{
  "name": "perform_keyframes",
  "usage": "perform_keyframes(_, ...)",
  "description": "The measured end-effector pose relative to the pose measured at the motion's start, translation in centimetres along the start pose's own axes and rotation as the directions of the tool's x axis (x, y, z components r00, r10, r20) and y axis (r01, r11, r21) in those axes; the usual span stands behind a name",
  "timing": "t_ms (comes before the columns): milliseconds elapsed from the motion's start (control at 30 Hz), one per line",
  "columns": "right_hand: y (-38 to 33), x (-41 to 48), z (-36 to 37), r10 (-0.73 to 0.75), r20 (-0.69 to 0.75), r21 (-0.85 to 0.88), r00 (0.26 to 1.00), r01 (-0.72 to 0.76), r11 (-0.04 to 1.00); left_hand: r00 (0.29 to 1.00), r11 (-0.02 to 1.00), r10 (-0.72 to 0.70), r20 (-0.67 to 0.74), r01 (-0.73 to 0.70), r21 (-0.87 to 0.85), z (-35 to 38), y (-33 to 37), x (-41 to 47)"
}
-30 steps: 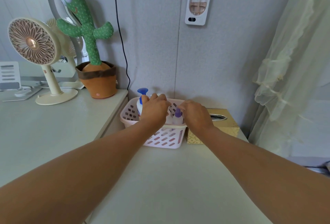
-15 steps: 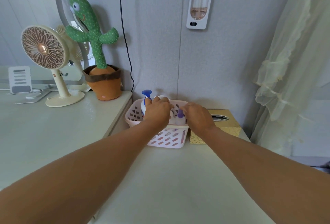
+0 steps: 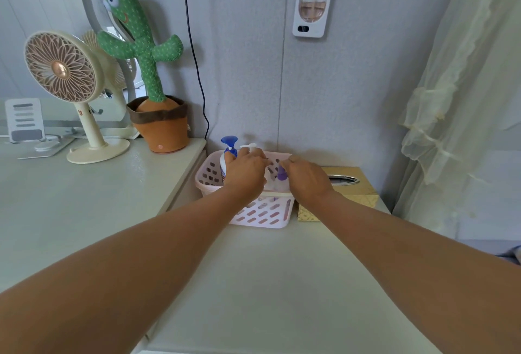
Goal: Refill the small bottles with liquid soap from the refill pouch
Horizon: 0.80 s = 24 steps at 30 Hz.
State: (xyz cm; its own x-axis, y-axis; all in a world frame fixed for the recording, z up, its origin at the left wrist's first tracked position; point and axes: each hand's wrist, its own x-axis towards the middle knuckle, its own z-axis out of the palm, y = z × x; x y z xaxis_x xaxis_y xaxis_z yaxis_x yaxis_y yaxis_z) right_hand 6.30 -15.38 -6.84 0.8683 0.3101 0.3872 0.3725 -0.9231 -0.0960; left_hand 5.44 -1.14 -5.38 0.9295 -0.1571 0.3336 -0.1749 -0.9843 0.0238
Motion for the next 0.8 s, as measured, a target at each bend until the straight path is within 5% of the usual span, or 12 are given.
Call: perform_keyframes(800,-0.4,-0.5,-1.1,0.059,0.027,0.036,0.998,-0.06,0.998,0.997,0.996,0.016,0.071,-0.009,-0.093,-1.3,-0.6,-1.2)
